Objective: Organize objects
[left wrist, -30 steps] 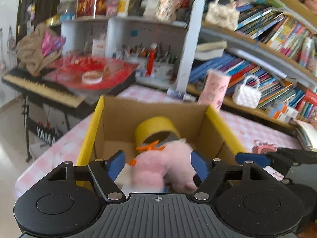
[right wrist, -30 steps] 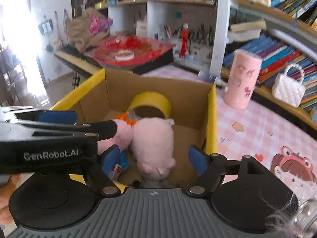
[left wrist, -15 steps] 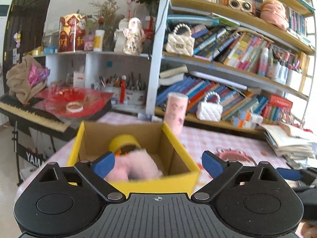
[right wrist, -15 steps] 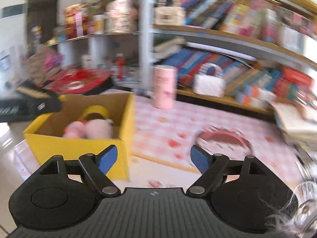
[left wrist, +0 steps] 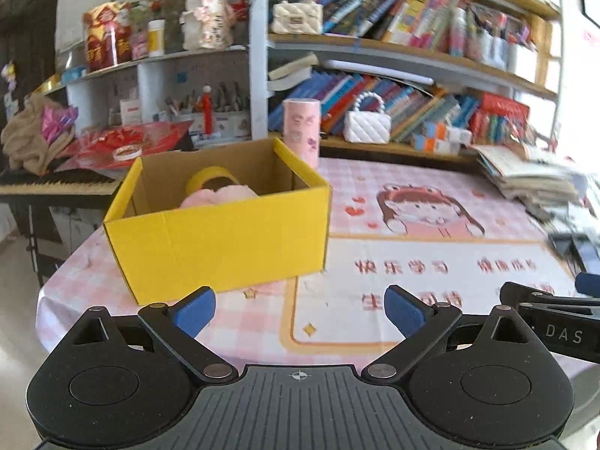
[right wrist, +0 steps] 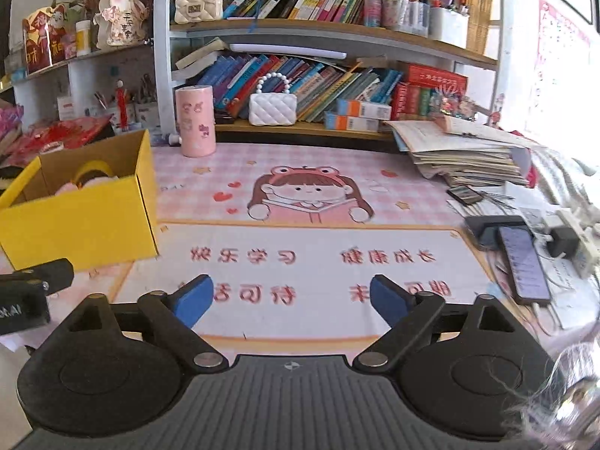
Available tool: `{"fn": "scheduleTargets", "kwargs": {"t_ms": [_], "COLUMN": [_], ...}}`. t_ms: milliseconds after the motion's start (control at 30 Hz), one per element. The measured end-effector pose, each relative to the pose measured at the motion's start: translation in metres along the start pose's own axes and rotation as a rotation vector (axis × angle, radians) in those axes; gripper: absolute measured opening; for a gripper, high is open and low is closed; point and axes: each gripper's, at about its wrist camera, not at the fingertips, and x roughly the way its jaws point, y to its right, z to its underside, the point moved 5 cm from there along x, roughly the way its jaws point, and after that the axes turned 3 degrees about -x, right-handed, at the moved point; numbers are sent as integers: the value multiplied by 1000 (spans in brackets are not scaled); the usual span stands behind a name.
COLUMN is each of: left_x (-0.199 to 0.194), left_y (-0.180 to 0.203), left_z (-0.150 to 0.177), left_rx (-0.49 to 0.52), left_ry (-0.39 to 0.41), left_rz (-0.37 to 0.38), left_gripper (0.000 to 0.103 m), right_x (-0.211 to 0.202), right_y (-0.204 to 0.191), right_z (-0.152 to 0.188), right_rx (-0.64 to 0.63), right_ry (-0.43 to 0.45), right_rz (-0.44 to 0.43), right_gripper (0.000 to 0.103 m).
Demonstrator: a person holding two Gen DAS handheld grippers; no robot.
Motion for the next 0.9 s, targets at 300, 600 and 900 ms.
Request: {"fn": "scheduleTargets", "kwargs": {"t_ms": [300,600,900], "left_x": [-1,1,-1], "left_y": [19,25,22], "left_z": [18,29,32], "left_rx": [66,96,81], "left_ry": [-63,-102,-108], "left_rz": [-22,-39,-72], "left_gripper": [101,102,102], "right_x": [-11,-12,-11], "right_y": [4,8,3], "right_z": [23,33,34], "right_rx": [28,43,30], "right_ry": [-57,-94,-107], "right_rz": [58,85,86], "right_gripper": [103,103,103]}}
